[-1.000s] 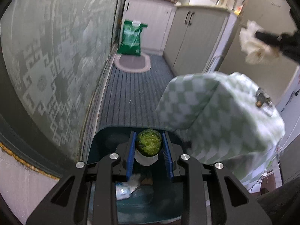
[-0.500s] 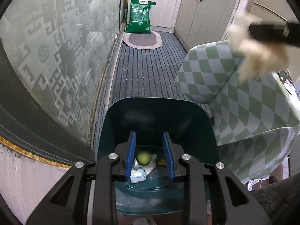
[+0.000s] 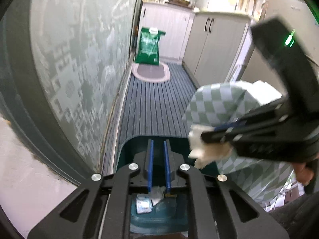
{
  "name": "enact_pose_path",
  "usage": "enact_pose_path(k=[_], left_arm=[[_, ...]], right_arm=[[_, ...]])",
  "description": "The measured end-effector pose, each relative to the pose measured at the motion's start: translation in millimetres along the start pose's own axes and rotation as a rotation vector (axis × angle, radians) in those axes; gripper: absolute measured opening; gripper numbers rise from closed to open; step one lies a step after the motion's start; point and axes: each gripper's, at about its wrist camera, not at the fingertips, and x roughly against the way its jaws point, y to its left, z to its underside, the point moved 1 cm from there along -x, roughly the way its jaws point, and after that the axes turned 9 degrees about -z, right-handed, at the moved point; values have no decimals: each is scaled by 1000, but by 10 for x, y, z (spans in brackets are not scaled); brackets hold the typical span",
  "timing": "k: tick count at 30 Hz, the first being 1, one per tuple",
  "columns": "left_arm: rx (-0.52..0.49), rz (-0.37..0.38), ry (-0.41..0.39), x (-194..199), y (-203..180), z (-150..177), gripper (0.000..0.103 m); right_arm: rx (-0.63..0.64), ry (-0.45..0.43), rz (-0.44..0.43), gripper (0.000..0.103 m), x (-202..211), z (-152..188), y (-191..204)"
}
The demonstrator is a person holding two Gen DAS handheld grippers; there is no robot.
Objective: Collect trash
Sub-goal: 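Carry the lime into the teal bin while the right tool drops the tissue there, then reach the right tool to the black snack bag on the cloth and grasp it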
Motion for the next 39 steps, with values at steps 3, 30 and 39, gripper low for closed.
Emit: enact_pose_path(k=[3, 30, 39], left_arm=[[12, 15, -65, 144, 5, -57, 10], [-11, 198, -631, 1464, -654, -273, 20], [-3, 267, -614, 1399, -919, -327, 45]], right_arm=[[-4, 15, -13, 5, -68, -2, 24], [42, -245, -91, 72, 463, 133, 96], [-82, -433, 0, 76, 1187, 337, -565]])
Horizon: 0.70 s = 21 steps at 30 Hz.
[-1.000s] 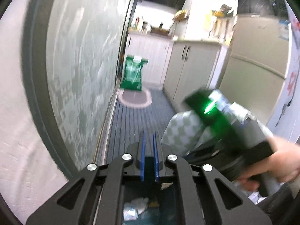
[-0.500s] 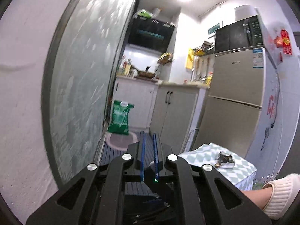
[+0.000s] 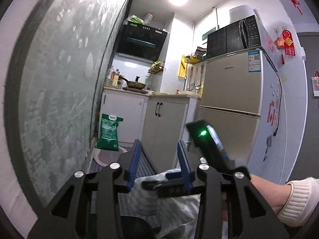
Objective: Collect trash
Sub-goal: 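Reach the right tool to the black snack bag on the cloth and grasp it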
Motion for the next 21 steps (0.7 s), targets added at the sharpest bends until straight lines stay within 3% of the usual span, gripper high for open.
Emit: enact_pose_path(k=[9, 13, 21], left_arm=[[-20, 94, 60, -265, -365, 92, 61], [-54, 190, 140, -479, -562, 164, 66], [-117, 325, 318, -961, -755, 420, 74]], right_arm=[[-87, -77, 103, 81, 565, 113, -606], [-203, -110, 167, 86, 918, 133, -992], [-448, -18, 205, 95, 1191, 283, -1478]])
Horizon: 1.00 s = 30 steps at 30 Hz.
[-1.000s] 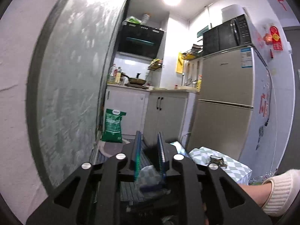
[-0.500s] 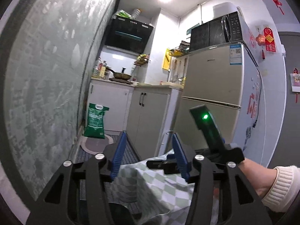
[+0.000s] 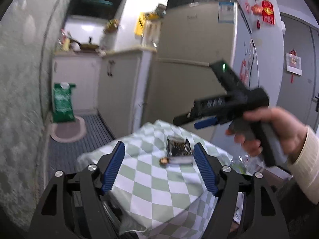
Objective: Collect trash
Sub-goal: 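Reach the right tool to the black snack bag on the cloth and grasp it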
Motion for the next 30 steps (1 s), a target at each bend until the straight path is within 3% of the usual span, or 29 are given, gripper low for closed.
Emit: enact_pose_path(k=[5, 14, 16, 22, 25, 30], left_arm=[[-32, 37, 93, -294, 34, -2, 74], [-315, 111, 229, -670, -301, -102, 75], [-354, 123, 255, -740, -350, -78, 75], [-432, 126, 314, -935, -393, 19, 75], [-431, 131, 338, -1036, -379, 14, 74], [-449, 135, 375, -1180, -405, 59, 71]], right_arm=[[-186, 137, 4, 95, -101, 7, -96], [-202, 152, 105, 95, -207, -157, -80], [-194, 166, 119, 83, -293, -174, -71], [-163, 216, 232, 68, -534, -146, -117], [-156, 236, 223, 59, -592, -123, -143], [-137, 240, 207, 52, -640, -100, -179]])
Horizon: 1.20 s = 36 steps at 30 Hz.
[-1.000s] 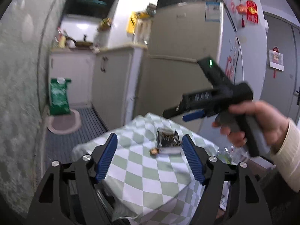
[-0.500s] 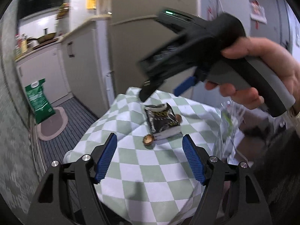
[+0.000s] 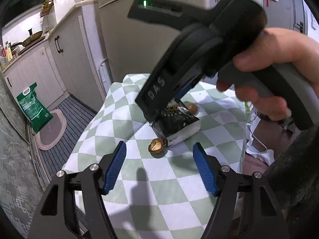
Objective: Collect trash
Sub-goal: 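Reach the right tool to the black snack bag on the cloth and grasp it, then lift the black snack bag while the left tool grasps a brown nut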
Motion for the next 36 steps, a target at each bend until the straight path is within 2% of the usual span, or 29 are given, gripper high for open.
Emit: enact_pose_path(k=[2, 4, 9, 18, 26, 32, 36], left_arm=[[-14, 5, 12, -46, -36, 1, 71], [-23, 6, 20, -81, -66, 9, 69], [-23, -6, 41, -193, -88, -18, 58], [0, -11, 66, -253, -11, -43, 56], [20, -32, 78, -299, 50, -57, 38], [47, -58, 88, -355, 97, -61, 13], [93, -63, 71, -324, 124, -29, 13]], right_arm=[[-14, -10, -35, 45, 44, -9, -37], [-26, -22, -51, 21, 83, -20, -91], [-39, -28, -101, 16, 129, -4, -213], [-32, -54, -151, 3, 221, -19, -264], [21, -112, -197, 1, 475, 1, -178], [68, -163, -226, 0, 695, 52, -43], [96, -181, -220, 0, 775, 86, 19]])
